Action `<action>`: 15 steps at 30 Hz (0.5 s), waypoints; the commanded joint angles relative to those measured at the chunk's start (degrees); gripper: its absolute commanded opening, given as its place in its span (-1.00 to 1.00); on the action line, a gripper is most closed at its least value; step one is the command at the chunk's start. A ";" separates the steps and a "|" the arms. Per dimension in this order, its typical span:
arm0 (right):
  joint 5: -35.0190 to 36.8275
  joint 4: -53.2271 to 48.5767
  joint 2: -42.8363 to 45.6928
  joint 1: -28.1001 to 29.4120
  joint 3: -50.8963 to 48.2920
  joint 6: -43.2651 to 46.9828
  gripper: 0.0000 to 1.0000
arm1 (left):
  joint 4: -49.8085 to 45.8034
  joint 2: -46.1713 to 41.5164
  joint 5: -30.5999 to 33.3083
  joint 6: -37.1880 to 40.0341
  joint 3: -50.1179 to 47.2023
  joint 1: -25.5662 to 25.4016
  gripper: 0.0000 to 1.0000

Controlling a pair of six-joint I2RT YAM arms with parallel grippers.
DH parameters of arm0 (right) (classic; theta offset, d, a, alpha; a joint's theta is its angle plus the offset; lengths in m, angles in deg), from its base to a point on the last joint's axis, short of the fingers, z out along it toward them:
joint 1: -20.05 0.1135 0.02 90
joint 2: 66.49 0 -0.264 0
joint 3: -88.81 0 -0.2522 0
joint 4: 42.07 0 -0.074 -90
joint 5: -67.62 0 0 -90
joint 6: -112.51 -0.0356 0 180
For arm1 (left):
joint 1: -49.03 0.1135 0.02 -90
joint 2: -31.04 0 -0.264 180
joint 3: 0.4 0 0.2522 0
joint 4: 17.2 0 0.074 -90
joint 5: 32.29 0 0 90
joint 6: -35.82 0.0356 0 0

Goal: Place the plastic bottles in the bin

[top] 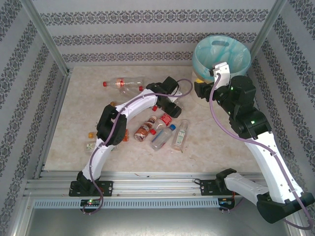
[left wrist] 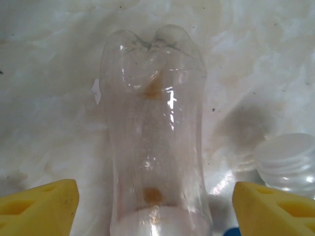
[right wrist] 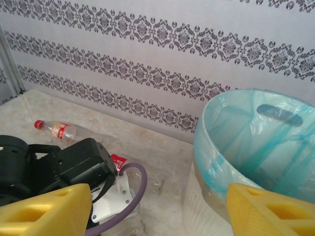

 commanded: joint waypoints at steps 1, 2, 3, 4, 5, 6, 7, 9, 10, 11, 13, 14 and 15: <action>1.89 1.33 1.18 0.32 -1.62 1.72 0.46 | -3.58 3.06 0.43 0.51 4.43 -0.08 0.57; 1.86 1.34 1.06 0.32 -1.64 1.80 0.46 | -3.38 4.35 0.24 0.10 5.54 -0.09 0.56; 1.81 1.34 0.92 0.32 -1.51 1.85 0.46 | -3.54 5.54 0.26 -0.16 6.62 -0.08 0.52; 1.81 1.20 0.61 0.32 -1.26 1.95 0.46 | -3.97 6.87 0.68 -0.55 8.24 -0.08 0.51; 1.71 1.07 0.33 0.33 -0.83 2.04 0.46 | -4.38 7.98 1.25 -0.62 9.70 -0.08 0.49; 1.63 1.01 0.07 0.32 -0.49 2.19 0.46 | -4.68 8.93 1.55 -0.47 10.97 -0.08 0.45; 1.52 0.98 -0.23 0.38 -0.12 2.37 0.46 | -5.11 9.75 2.07 -0.36 12.44 -0.08 0.43; 1.31 0.84 -0.72 0.34 0.67 2.64 0.46 | -5.29 10.73 2.37 -0.11 14.38 -0.08 0.36; 1.33 0.81 -0.88 0.35 1.04 2.74 0.46 | -5.16 10.98 2.32 0.08 15.03 -0.08 0.32; 1.25 0.81 -1.10 0.39 1.29 2.83 0.46 | -5.11 11.09 2.20 0.25 15.53 -0.08 0.29; 1.25 0.82 -1.37 0.34 1.73 2.88 0.46 | -5.11 11.20 2.29 0.60 16.28 -0.08 0.21; 1.24 0.81 -1.35 0.32 1.86 2.85 0.46 | -5.28 11.21 2.29 0.76 16.71 -0.08 0.18; 1.25 0.81 -1.33 0.32 1.87 2.84 0.46 | -5.55 11.10 2.34 0.87 17.23 -0.08 0.17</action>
